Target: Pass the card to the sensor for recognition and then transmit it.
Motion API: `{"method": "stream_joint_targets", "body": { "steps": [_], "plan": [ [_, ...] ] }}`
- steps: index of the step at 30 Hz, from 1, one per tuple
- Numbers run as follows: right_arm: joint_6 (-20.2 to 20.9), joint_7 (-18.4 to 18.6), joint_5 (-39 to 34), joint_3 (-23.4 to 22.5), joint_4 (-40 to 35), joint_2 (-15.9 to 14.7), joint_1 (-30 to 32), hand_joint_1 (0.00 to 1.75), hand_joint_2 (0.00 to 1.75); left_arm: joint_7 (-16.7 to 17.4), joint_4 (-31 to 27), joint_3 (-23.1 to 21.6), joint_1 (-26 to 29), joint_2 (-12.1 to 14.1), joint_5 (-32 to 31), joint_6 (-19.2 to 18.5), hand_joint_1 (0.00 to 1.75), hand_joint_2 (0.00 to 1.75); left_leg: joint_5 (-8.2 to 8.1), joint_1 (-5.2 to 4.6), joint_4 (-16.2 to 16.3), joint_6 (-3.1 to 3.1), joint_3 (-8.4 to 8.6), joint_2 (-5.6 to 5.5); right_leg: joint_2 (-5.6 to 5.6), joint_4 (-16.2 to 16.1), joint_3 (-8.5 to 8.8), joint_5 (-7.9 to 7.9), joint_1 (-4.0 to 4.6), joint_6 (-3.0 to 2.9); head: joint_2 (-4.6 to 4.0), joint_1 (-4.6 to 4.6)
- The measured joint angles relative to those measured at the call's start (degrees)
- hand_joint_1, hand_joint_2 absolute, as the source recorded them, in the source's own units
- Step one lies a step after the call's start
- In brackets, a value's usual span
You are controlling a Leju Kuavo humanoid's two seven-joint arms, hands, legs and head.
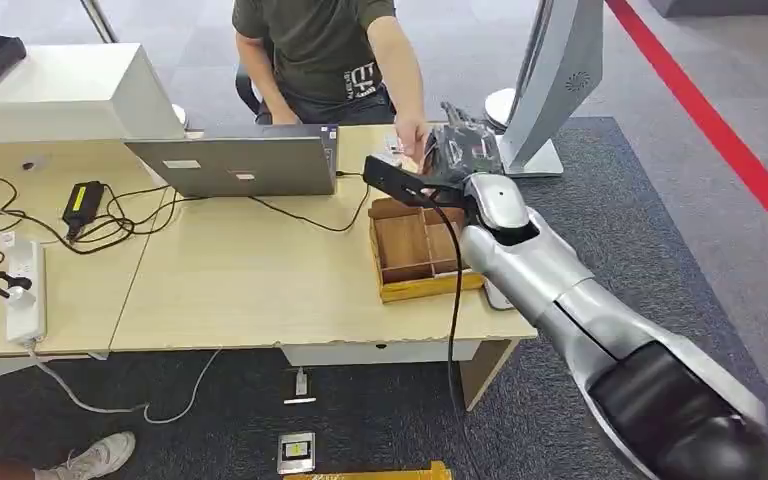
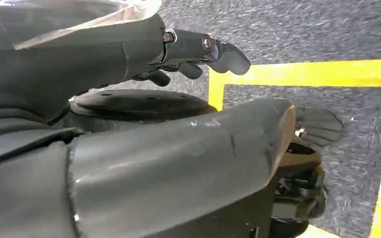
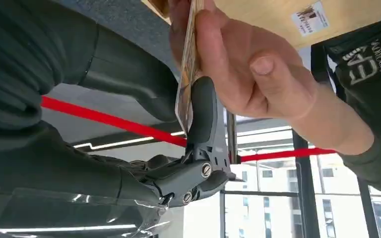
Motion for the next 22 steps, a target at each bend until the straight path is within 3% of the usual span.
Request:
{"method": "stream_joint_targets", "body": {
  "steps": [1,2,10,16,22],
  "plan": [
    [0.0,0.0,0.1,0.0,0.3,0.1,0.0,1.75,1.75,0.1,0.0,0.0,0.0,0.0,0.0,0.0,0.0,0.0,0.0,0.0,0.0,0.0,0.0,0.01,0.0,0.0,0.0,0.0,0.0,0.0,0.0,0.02],
    [0.1,0.0,0.2,0.0,0.5,0.2,0.0,0.0,0.0,0.6,0.0,0.0,0.0,0.0,0.0,0.0,0.0,0.0,0.0,0.0,0.0,0.0,0.0,0.01,0.0,0.0,0.0,0.0,0.0,0.0,0.0,0.0],
    [-1.5,-1.7,2.3,1.5,3.5,2.7,-2.1,0.0,0.0,0.5,0.0,0.0,0.1,0.0,2.0,1.5,0.0,0.0,0.0,0.01,0.0,0.0,-0.01,0.01,0.0,0.0,-0.01,0.0,0.01,0.0,0.0,0.0],
    [0.5,-2.2,3.2,3.8,6.4,5.1,-4.6,0.0,0.0,-0.4,0.0,0.2,1.0,0.0,3.4,2.8,0.0,0.0,0.0,0.02,0.0,0.0,-0.02,0.0,0.0,0.0,-0.02,0.0,0.02,0.0,0.0,0.0],
    [2.8,-3.3,0.0,5.6,7.6,5.2,-5.9,0.0,0.0,-1.6,0.1,0.6,1.7,0.3,4.9,3.2,0.0,0.0,0.0,0.02,0.0,0.0,-0.02,0.0,0.0,0.0,-0.01,0.0,0.01,0.0,0.0,0.02]
  ]
}}
